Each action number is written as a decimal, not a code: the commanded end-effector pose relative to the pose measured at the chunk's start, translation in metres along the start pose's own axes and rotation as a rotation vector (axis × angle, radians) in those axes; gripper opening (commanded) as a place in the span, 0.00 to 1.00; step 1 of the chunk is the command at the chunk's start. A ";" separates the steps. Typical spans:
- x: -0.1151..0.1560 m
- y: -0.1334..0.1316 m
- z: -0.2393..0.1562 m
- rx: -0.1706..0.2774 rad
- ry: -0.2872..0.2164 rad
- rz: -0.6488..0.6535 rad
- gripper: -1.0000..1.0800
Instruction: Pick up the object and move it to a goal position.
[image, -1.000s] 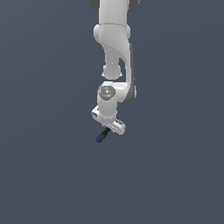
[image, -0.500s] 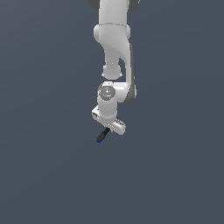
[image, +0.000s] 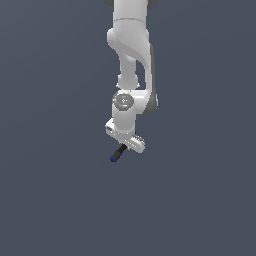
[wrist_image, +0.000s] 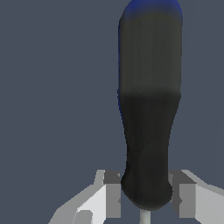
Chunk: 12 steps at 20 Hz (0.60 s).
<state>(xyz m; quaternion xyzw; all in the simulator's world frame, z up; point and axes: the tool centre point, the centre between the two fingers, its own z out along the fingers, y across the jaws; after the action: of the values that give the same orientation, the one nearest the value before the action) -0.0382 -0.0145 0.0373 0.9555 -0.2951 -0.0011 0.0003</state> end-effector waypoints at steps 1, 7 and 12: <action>0.001 -0.005 -0.015 0.001 0.002 0.000 0.00; 0.004 -0.020 -0.063 0.001 0.002 0.000 0.00; 0.007 -0.037 -0.115 0.000 0.002 0.001 0.00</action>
<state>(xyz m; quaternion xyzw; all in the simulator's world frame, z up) -0.0152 0.0086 0.1355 0.9554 -0.2954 -0.0004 0.0005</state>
